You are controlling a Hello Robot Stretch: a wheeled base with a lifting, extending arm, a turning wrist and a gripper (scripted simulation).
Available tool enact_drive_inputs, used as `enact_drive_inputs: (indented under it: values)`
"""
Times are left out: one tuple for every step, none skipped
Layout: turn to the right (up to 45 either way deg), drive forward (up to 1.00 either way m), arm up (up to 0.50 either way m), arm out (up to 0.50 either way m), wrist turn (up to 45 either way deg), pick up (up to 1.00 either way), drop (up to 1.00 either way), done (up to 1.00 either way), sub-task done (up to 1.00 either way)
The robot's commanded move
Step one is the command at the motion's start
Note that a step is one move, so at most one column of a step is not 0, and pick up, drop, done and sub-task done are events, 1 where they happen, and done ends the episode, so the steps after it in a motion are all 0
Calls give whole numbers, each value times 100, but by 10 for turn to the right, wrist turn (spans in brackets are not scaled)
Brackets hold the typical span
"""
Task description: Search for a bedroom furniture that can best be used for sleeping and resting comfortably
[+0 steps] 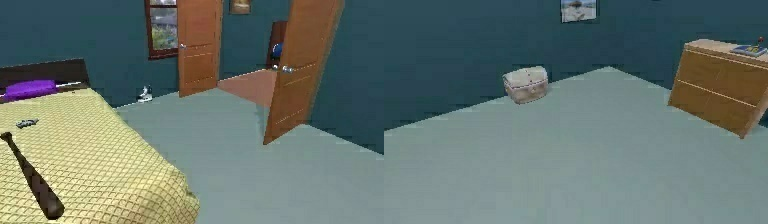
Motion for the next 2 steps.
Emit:
enact_drive_inputs:
  values:
    - [-450,0,0,0,0,0,0,0,0]
    - [0,0,0,0,0,0,0,100,0]
